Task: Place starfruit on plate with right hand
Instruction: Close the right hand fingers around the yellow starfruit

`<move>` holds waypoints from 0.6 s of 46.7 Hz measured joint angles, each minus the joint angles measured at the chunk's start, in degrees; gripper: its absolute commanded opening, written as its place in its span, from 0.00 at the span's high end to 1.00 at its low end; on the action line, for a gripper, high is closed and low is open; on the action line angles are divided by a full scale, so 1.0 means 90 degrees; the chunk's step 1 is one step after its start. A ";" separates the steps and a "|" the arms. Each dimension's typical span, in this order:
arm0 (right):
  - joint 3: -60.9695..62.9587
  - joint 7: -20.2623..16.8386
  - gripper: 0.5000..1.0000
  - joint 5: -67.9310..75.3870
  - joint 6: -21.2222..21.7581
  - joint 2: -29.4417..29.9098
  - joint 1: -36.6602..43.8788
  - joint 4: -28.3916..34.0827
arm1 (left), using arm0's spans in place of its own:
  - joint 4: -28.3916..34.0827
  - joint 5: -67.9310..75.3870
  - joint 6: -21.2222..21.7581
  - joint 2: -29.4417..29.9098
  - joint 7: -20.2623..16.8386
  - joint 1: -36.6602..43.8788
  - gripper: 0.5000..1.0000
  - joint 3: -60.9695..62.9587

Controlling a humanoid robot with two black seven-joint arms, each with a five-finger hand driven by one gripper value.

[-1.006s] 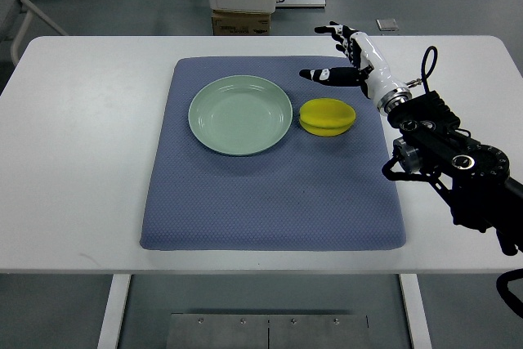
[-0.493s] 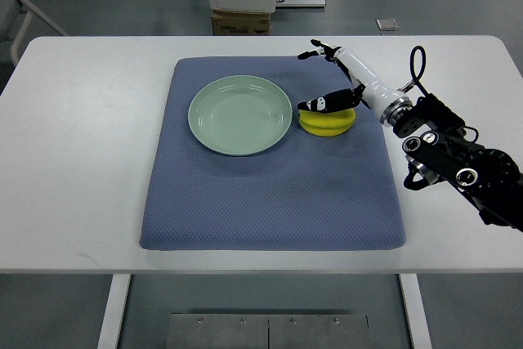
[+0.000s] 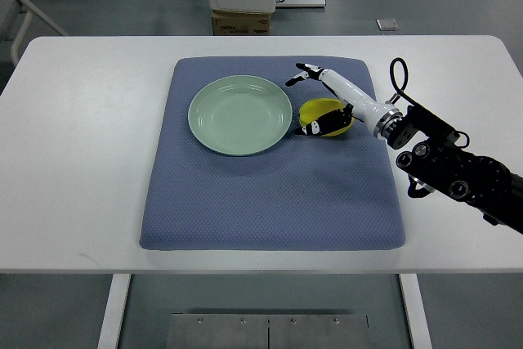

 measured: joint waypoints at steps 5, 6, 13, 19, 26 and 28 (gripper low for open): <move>-0.0025 -0.0004 0.00 -0.0108 -0.0019 0.0010 0.0006 -0.0118 | -0.0001 0.0000 0.0000 0.0000 0.0000 0.0000 0.00 -0.0001; -0.0038 -0.0005 0.00 -0.0125 -0.0021 0.0015 0.0006 -0.0150 | -0.0002 0.0000 0.0000 0.0000 0.0000 0.0000 0.00 -0.0001; -0.0134 -0.0009 0.00 -0.0170 -0.0049 0.0025 0.0006 -0.0300 | 0.0000 0.0000 0.0000 0.0000 0.0000 0.0000 0.00 -0.0004; -0.0145 -0.0011 0.00 -0.0214 -0.0058 0.0039 -0.0010 -0.0497 | 0.0002 0.0000 0.0000 0.0000 0.0000 -0.0001 0.00 0.0001; -0.0164 -0.0017 0.00 -0.0310 -0.0071 0.0077 -0.0033 -0.0653 | 0.0001 0.0000 0.0000 0.0000 0.0000 0.0000 0.00 0.0002; -0.0210 -0.0020 0.00 -0.0316 -0.0083 0.0079 -0.0033 -0.0668 | 0.0000 0.0000 0.0000 0.0000 0.0000 0.0000 0.00 0.0001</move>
